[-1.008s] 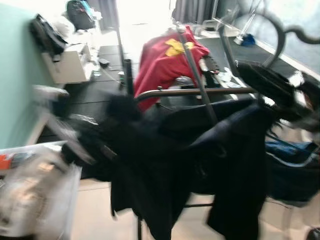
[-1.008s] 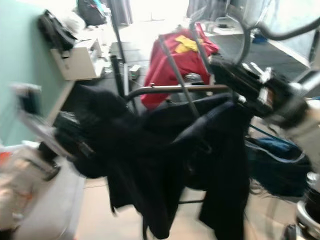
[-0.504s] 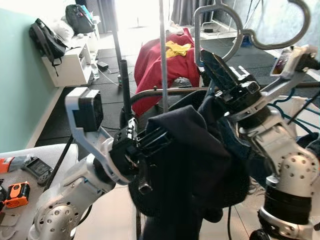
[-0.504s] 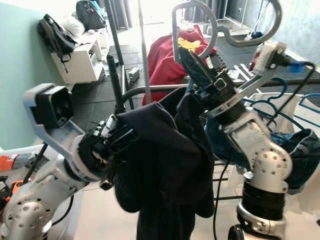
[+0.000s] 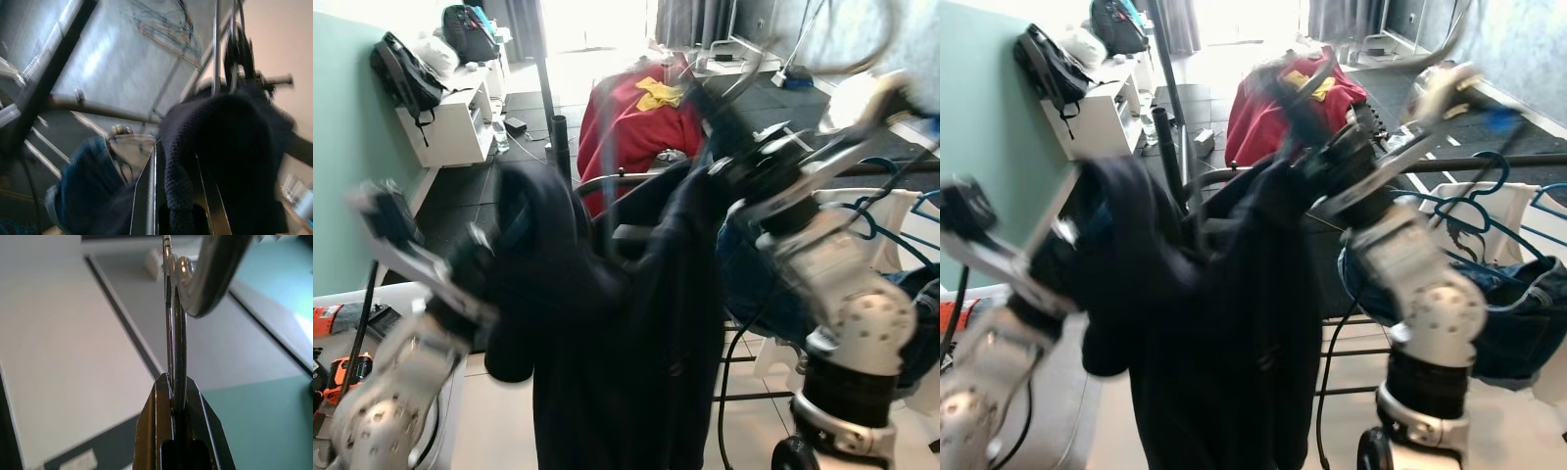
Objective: Hang hanger
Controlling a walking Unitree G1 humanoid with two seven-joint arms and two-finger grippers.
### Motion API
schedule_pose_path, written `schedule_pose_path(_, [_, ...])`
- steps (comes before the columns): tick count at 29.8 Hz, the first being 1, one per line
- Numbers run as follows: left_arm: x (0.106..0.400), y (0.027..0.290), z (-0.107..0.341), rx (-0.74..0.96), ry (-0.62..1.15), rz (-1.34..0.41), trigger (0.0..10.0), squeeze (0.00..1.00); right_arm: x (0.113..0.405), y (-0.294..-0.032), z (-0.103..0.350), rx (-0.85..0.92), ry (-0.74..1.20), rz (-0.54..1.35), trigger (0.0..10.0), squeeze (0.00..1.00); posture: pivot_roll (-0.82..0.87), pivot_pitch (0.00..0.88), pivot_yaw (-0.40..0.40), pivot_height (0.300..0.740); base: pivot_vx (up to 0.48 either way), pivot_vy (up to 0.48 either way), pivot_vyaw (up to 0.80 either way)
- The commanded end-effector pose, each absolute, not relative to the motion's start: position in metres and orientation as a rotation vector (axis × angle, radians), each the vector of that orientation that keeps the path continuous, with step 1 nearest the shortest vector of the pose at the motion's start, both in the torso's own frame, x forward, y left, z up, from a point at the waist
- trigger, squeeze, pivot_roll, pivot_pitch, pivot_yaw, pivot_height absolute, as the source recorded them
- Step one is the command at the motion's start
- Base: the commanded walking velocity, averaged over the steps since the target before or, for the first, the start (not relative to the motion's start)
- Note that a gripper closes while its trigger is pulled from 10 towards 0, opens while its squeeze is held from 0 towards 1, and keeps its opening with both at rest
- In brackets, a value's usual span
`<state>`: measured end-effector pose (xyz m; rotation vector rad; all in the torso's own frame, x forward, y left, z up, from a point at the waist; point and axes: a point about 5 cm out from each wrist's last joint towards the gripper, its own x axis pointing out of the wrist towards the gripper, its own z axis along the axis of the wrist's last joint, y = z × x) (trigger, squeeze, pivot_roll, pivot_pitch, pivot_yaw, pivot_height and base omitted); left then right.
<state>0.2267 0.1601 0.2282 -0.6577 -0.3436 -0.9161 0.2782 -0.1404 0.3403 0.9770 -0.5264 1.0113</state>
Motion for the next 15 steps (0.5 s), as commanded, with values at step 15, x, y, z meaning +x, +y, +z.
schedule_pose_path(15, [0.138, 0.124, 0.163, -0.728, 0.187, -1.444, 0.0, 0.0, 0.284, -0.162, 0.367, 0.961, -0.667, 0.969, 0.0, 0.0, -0.16, 0.038, 0.049, 0.736, 0.0, 0.0, 0.0])
